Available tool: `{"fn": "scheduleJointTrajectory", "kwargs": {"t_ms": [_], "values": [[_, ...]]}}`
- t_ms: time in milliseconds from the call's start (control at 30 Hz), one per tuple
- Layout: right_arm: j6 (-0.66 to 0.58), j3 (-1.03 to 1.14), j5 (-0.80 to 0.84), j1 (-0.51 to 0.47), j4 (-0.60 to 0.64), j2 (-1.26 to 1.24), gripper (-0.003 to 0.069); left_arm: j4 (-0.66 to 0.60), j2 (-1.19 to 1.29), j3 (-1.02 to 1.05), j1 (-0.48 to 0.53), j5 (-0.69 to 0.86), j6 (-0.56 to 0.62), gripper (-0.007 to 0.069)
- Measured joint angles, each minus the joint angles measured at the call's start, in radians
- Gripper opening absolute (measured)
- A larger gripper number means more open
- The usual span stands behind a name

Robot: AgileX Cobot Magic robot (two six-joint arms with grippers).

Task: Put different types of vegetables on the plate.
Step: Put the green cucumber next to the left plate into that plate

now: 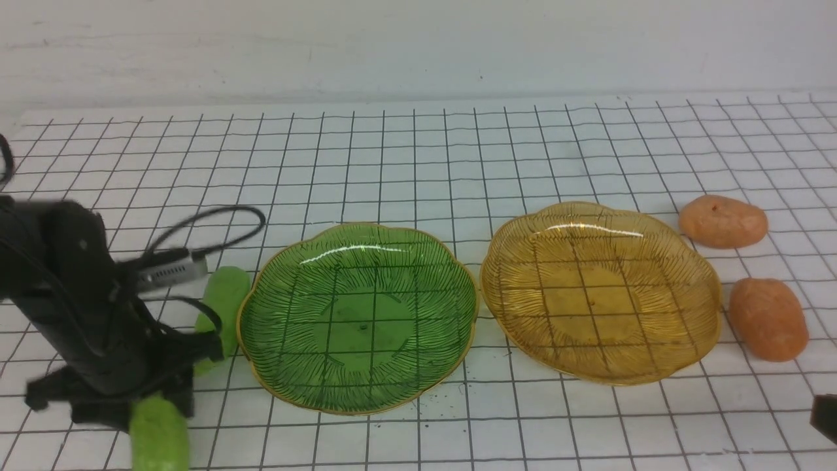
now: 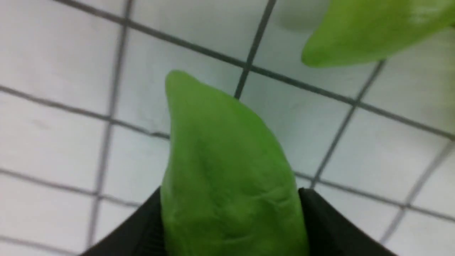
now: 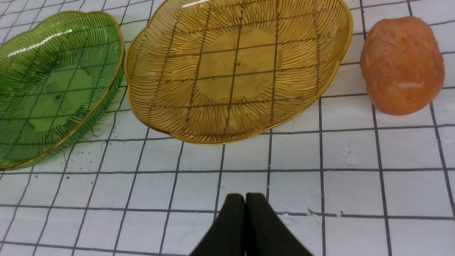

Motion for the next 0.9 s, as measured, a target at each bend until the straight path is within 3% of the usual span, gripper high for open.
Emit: {"fn": "scheduleJointTrajectory", "kwargs": {"t_ms": [167,367,600,900], "values": [[0.0,0.0,0.0,0.0,0.0,0.0,-0.0015,-0.063,-0.091,-0.142,-0.002,0.049,0.103,0.0381],[0.0,-0.001,0.001,0.001,0.0,0.007,-0.0015,-0.214,0.007,-0.31,-0.083,0.066,0.376,0.0381],[-0.001,-0.064,0.086,0.001,-0.023,0.043,-0.0015,-0.232,0.225,-0.439,-0.175,0.053,0.392,0.0391],[-0.001,-0.078,0.159,0.001,-0.16,0.045,-0.0015,-0.207,0.349,-0.543,-0.209,0.042,0.401,0.0666]]}}
